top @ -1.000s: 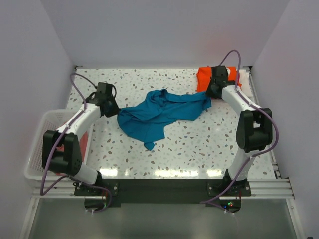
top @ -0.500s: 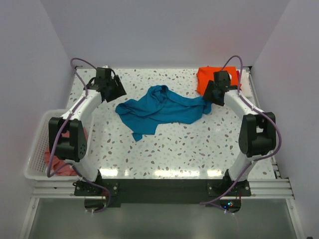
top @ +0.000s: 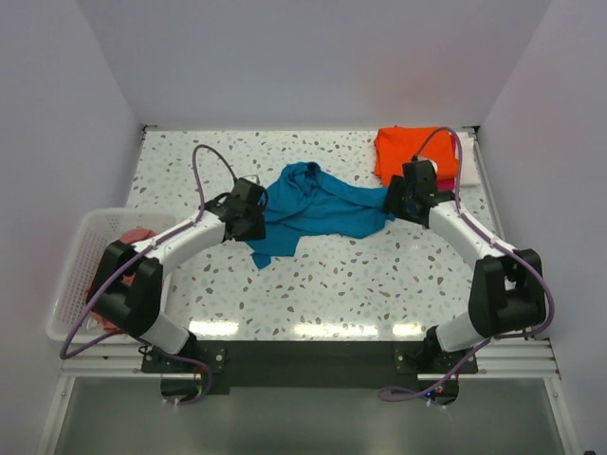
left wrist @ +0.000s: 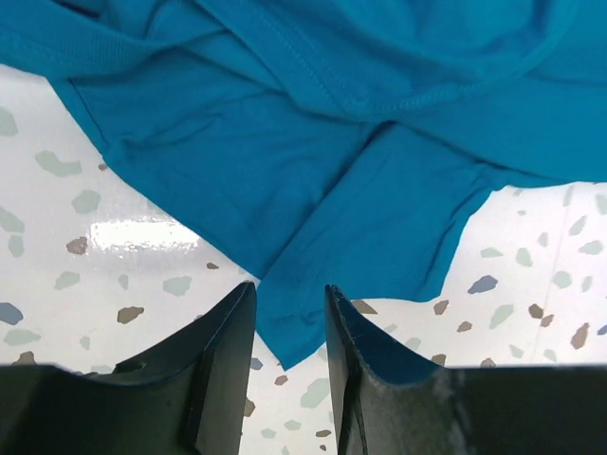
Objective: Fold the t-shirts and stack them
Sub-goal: Flatten the tshirt out
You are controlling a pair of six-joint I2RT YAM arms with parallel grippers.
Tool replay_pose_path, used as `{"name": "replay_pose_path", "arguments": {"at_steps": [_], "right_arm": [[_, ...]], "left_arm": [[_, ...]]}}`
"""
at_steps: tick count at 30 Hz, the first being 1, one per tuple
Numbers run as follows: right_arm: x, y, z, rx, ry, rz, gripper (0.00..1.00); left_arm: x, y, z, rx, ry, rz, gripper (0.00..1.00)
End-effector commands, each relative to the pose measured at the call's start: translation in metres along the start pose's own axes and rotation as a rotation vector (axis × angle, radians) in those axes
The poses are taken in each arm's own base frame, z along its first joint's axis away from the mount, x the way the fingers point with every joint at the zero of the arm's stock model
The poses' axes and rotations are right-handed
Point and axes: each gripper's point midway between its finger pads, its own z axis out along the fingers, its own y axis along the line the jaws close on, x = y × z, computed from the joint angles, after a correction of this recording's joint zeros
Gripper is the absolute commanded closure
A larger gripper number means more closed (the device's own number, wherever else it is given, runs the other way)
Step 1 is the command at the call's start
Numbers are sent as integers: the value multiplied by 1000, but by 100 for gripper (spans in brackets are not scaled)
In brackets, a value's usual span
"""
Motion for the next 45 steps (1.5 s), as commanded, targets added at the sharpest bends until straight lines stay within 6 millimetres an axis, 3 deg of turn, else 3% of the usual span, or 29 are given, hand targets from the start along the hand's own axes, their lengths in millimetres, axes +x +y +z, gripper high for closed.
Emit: {"name": "replay_pose_path", "arguments": {"at_steps": [1,6,11,14,20,23,25,30,32,35,37,38,40,41,42,44,45], "right_arm": [[-6,23,-11,-53,-67,-27,32],[26,73,-15,-146,-26,-109,31],[51,111,-14,-216,12,-151,31],[74,147,-22,-296,35,-191,31],[103,201,-26,-377,64,-254,31],[109,214,-22,-383,72,-266,32],[108,213,-20,-363,65,-273,31],[95,186,-11,-230,14,-306,28],[87,172,-6,-196,7,-289,27],[70,142,-1,-141,-12,-245,27],[63,124,1,-121,-7,-218,27],[54,111,5,-99,-12,-192,27],[45,97,8,-69,-18,-186,27],[39,88,11,-50,-18,-173,27],[38,83,13,-41,-12,-177,26],[33,78,18,-31,-4,-164,26],[31,79,19,-35,2,-166,25]], "left_arm": [[5,-6,7,-1,-10,42,60],[20,-16,24,-1,43,82,54],[27,-3,34,-78,60,68,53],[20,5,28,-121,18,26,53],[-4,16,14,-111,-62,-84,50],[-7,21,25,-59,1,-139,50],[-11,20,29,-53,3,-141,50],[-13,25,55,-107,43,-127,41],[-5,42,69,-170,96,-153,43],[-21,65,79,-235,86,-212,46],[-43,87,81,-287,51,-262,54],[-43,97,88,-312,70,-271,56],[-71,112,90,-336,36,-299,59],[-71,118,96,-359,60,-298,59],[-93,117,95,-347,25,-308,60],[-105,117,98,-339,20,-290,60],[-122,111,95,-317,-9,-286,59]]}}
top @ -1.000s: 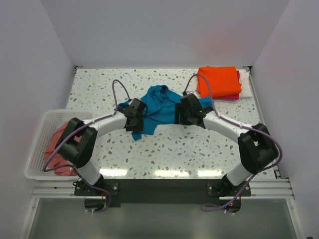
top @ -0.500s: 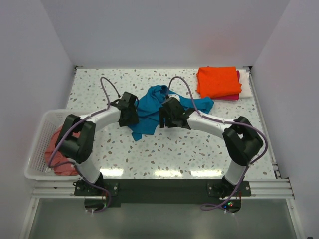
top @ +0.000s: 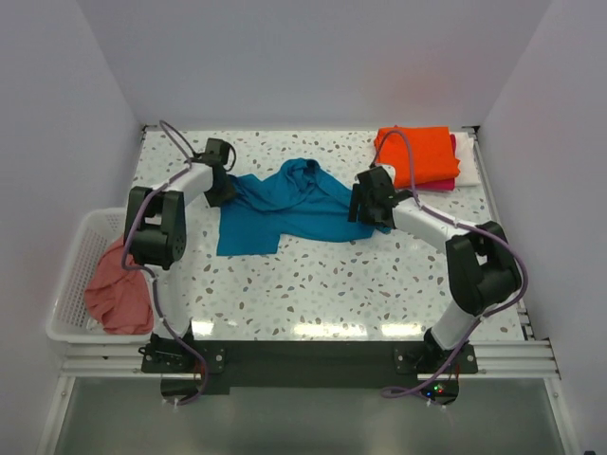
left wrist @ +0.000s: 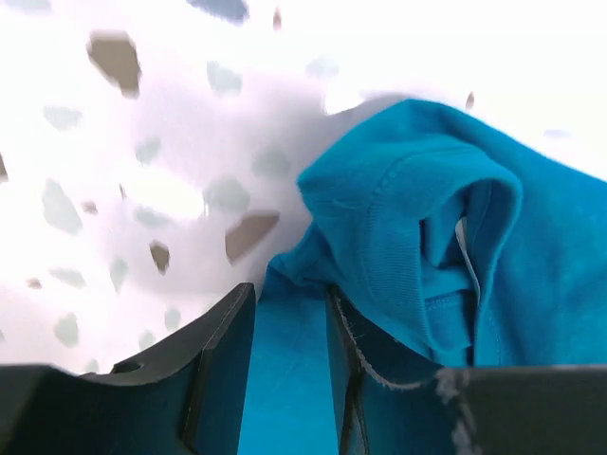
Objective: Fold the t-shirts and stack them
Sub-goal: Flatten the tshirt out
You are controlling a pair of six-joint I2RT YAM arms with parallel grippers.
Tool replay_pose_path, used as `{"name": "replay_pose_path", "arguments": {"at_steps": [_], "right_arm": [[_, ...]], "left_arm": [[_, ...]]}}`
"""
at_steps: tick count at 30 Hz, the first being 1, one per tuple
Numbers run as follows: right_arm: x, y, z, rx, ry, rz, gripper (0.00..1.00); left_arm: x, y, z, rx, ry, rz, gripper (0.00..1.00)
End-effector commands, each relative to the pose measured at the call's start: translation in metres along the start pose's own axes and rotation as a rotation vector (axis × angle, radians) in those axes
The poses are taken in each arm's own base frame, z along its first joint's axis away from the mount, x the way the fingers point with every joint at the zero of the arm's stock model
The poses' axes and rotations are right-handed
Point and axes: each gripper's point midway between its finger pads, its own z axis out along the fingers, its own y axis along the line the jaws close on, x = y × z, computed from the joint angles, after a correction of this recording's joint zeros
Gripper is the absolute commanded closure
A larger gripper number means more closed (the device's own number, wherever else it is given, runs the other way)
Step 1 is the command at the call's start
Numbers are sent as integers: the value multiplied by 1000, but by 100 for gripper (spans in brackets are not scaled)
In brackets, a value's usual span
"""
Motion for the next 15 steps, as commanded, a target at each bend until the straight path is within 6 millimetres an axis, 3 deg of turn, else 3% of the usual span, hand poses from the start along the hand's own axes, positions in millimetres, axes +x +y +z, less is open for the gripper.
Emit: {"name": "replay_pose_path", "arguments": {"at_steps": [1,4,6,7,9,10,11,13,14,15], "right_arm": [[-15,0,-5,1,-30,-19,25],[-15,-5,-1,25,-22,-27,23],[-14,-12,2,42,-20,-26,23],[-16,-16,2,49,-22,-18,23],[-17,-21,3,63,-24,-21,23],[-17,-24,4,72,-22,-22,23],[-17,-26,5,81,-17,-28,23],[-22,-30,7,101,-23,-26,22],[-20,-33,10,113,-12,-34,22],[-25,-33,11,118,-21,-32,22]], "left_arm": [[-27,-10,-14,9,-36,39,59],[-45,-25,-36,85,-81,50,56],[-39,-29,-47,128,-84,64,50],[-48,-34,-66,174,-129,73,44],[-29,-36,-75,202,-112,111,40],[-29,-41,-91,240,-139,121,39],[-13,-39,-91,236,-116,145,39],[9,-52,-110,266,-124,201,39],[26,-48,-108,246,-112,227,39],[46,-60,-114,269,-102,266,40]]}}
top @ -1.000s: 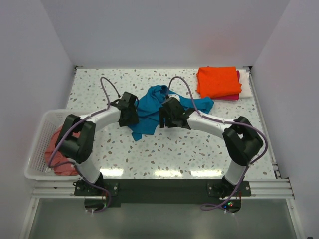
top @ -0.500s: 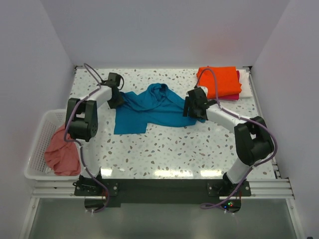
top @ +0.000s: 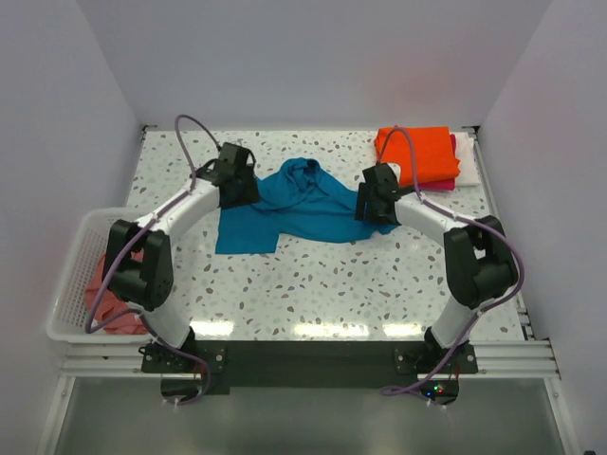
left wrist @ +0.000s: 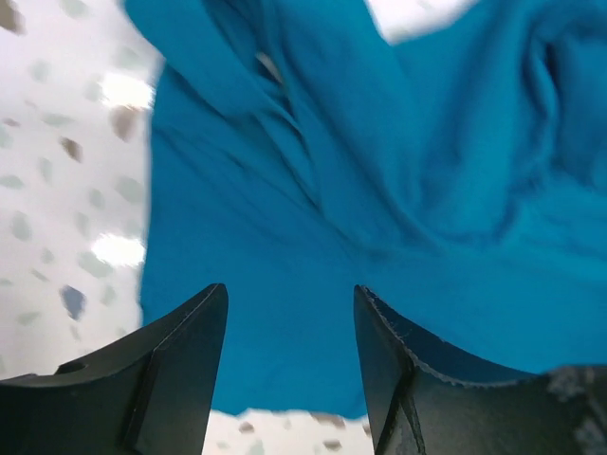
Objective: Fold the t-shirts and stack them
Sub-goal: Flatten the tshirt out
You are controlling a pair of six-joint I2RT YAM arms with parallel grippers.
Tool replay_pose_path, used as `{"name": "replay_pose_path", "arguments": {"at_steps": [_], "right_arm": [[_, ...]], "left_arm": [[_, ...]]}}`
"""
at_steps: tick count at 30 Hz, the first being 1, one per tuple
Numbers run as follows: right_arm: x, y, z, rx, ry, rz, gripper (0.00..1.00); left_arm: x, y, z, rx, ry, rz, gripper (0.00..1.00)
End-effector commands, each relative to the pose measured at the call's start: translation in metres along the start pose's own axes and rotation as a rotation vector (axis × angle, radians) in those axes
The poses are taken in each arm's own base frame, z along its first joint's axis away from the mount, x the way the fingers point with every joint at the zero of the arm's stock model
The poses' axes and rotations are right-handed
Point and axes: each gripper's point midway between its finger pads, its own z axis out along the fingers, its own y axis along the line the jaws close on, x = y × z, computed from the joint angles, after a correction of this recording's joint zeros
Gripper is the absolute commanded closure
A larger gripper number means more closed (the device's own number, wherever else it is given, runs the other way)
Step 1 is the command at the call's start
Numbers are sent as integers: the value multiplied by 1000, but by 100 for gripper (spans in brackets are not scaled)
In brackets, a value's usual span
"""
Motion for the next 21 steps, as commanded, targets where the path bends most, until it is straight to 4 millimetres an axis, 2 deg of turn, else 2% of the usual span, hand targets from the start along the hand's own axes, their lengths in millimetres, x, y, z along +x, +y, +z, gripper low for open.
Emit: {"name": "replay_pose_path", "arguments": {"at_steps": [1,2,3,6,8,15,17,21], "right_arm": [[-24,-9,4,55,-41,-7,22],[-23,-10,5,63,-32,-16,22],[-28,-11,8,74,-37,-16,22],[-34,-16,11,101,-42,-18,21],[-37,-19,10,115,-46,-27,21],[-42,-31,12,163,-56,-32,21],[-45,-34,13,180,-59,-35,21],[-52,-38,15,208,-68,-44,23]], "left_arm": [[35,-39,-24,90,-9,119,40],[51,-42,-23,99,15,135,40],[62,-54,-22,119,20,158,41],[90,-58,-11,79,73,214,41],[98,-62,-9,52,83,245,40],[134,-39,1,-92,127,305,41],[141,-27,4,-150,132,321,45],[154,-8,9,-220,155,333,62]]}}
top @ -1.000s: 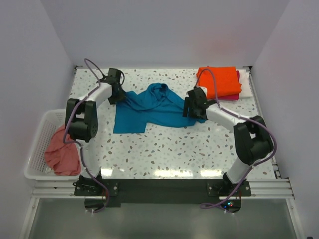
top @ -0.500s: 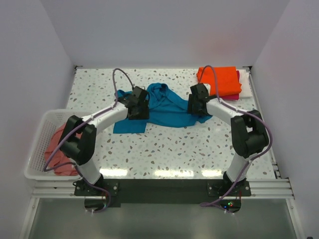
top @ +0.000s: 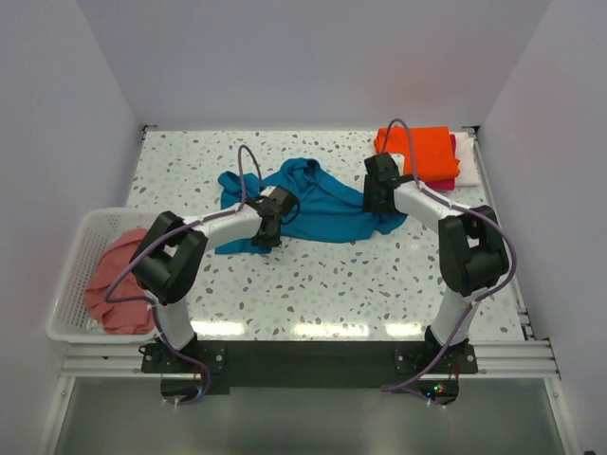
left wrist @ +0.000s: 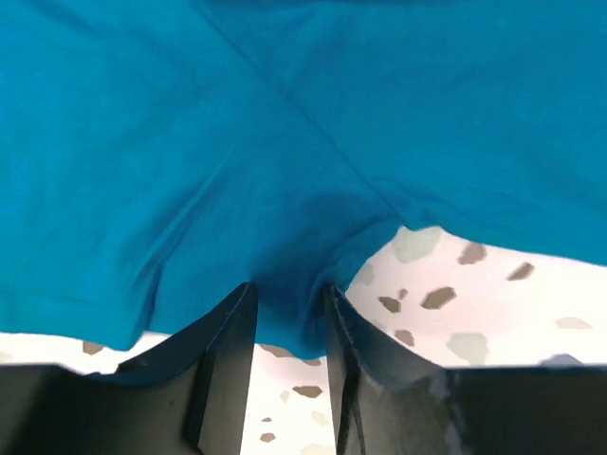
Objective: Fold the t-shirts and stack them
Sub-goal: Flatten the tshirt out
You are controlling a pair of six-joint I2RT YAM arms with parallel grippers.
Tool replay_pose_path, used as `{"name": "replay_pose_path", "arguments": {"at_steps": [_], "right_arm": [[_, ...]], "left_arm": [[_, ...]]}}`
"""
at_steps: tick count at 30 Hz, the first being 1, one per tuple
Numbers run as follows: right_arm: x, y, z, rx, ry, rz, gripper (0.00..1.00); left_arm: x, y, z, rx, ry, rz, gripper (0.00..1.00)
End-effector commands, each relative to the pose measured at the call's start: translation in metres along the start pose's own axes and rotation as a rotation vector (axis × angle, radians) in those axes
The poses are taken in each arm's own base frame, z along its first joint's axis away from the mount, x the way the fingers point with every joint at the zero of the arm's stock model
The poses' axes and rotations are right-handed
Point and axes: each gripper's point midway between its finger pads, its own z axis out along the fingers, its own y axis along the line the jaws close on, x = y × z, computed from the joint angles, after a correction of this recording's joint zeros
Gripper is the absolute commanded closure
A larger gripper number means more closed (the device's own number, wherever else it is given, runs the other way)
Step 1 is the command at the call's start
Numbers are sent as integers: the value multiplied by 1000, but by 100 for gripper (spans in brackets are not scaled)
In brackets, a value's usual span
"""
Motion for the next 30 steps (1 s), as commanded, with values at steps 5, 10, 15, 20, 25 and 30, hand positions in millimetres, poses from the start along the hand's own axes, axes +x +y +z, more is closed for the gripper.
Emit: {"name": "replay_pose_path", "arguments": {"at_steps": [5,10,15,20,25,30], "right_arm": [[-28,-6,5,54,-54,-4,42],[-39,-7,-1,46,-76,9,83],[-87,-7,-25,33,-173,34,95],[-145,-8,-31,66,-238,33,97],[-189,-13,-9,69,-264,70,98],[-211,3,1,10,-241,69,66]], "left_arm": [[25,30,6,-123,35,5,94],[31,39,-9,-114,26,-7,100],[40,55,-34,-96,4,-26,100],[43,75,-52,-105,-20,-61,100],[33,90,-65,-73,-41,-107,100],[11,90,-72,-8,-83,-131,100]]}}
